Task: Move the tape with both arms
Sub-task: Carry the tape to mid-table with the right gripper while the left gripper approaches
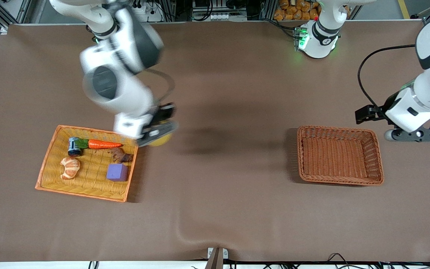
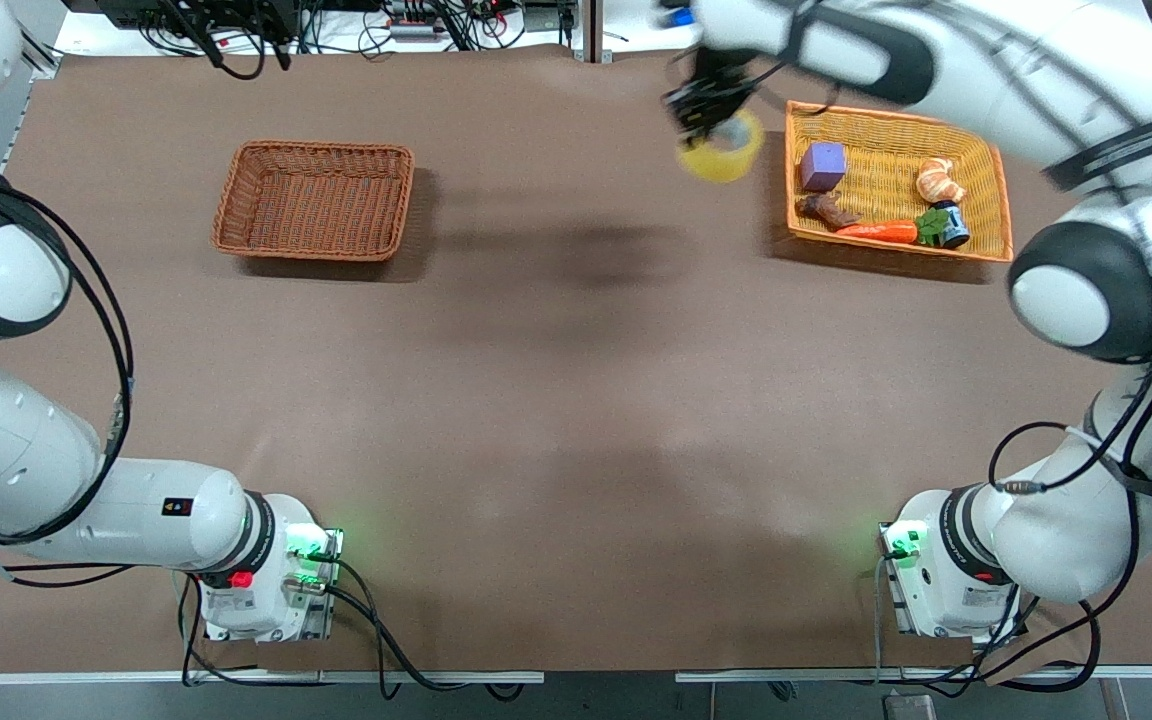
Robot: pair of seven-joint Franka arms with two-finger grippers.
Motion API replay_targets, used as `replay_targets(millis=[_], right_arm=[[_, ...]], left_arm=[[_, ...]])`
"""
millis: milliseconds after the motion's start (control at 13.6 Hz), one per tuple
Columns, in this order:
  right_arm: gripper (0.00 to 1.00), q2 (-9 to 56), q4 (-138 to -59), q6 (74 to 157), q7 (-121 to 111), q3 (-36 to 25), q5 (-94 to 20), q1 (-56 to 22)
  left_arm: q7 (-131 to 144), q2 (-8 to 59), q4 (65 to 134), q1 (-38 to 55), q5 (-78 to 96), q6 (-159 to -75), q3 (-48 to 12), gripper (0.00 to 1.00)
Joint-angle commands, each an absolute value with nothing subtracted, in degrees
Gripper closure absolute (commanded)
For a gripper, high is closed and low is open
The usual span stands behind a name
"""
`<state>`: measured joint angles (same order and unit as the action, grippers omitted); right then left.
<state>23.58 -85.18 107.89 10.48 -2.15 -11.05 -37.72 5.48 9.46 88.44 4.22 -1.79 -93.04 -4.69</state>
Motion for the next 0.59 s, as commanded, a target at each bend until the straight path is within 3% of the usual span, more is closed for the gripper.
replay_targets(millis=[0, 368, 516], right_arm=[[1.0, 31.7, -82.5, 117.8, 20.5, -3.3, -11.3, -45.1], [1.0, 39.9, -82.7, 129.7, 21.4, -3.4, -10.9, -50.5], [1.0, 42.4, -82.7, 133.8, 22.0, -3.4, -9.3, -52.6]], left_arm=[[6.1, 10.8, 87.8, 6.9, -1.8, -95.2, -4.5, 0.0], [13.0, 15.5, 87.4, 12.5, -1.8, -96.2, -4.6, 0.0], [17.6, 17.0, 88.0, 14.5, -1.9, -101.3, -4.6, 0.0]])
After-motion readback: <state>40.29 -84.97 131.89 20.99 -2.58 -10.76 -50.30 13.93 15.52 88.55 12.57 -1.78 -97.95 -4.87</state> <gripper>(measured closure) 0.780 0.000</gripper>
